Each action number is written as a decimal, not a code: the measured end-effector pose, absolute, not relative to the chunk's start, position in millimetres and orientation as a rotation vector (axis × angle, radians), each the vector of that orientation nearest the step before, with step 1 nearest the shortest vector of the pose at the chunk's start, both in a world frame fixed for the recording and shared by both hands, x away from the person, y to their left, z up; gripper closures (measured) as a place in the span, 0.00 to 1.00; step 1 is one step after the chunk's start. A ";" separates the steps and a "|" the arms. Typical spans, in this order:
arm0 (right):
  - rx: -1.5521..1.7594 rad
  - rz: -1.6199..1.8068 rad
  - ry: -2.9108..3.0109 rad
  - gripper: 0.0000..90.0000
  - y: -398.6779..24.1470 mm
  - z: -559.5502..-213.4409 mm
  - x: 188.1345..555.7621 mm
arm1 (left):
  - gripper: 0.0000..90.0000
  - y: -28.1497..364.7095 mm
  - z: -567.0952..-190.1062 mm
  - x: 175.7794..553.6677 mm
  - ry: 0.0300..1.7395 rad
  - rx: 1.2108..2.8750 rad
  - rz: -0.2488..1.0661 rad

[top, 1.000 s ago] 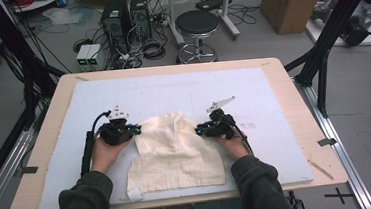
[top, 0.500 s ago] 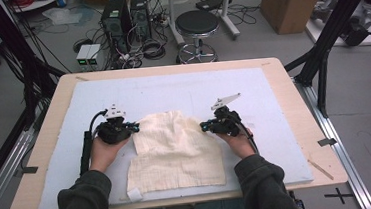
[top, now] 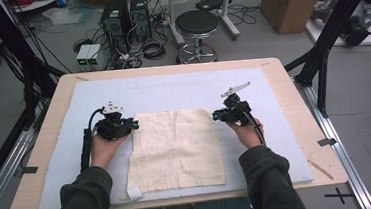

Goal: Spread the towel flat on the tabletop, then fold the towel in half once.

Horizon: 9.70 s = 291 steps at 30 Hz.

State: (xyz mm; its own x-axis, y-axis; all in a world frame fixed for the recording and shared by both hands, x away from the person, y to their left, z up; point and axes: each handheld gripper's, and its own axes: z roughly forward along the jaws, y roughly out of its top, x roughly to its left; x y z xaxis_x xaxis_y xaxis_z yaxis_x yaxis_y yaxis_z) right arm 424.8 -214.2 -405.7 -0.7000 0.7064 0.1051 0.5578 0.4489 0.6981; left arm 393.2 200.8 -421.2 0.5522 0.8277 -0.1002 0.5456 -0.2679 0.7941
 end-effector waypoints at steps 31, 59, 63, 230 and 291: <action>1.142 1.075 2.483 0.95 -209.1 -435.6 455.7 | 0.96 183.3 -440.0 420.2 1.205 1.982 0.436; 1.127 1.220 2.431 0.68 -221.1 -404.4 463.4 | 0.74 184.8 -406.9 425.0 1.089 1.866 0.374; 1.110 1.275 2.427 0.64 -225.5 -402.3 456.4 | 0.73 186.0 -402.2 419.8 1.046 1.866 0.359; 0.898 1.516 2.521 0.94 -240.8 -388.3 379.2 | 0.96 204.7 -388.8 327.6 0.856 1.920 0.455; 0.673 1.398 2.822 0.81 -235.7 -433.0 306.3 | 0.86 199.1 -436.9 264.1 0.639 2.123 0.174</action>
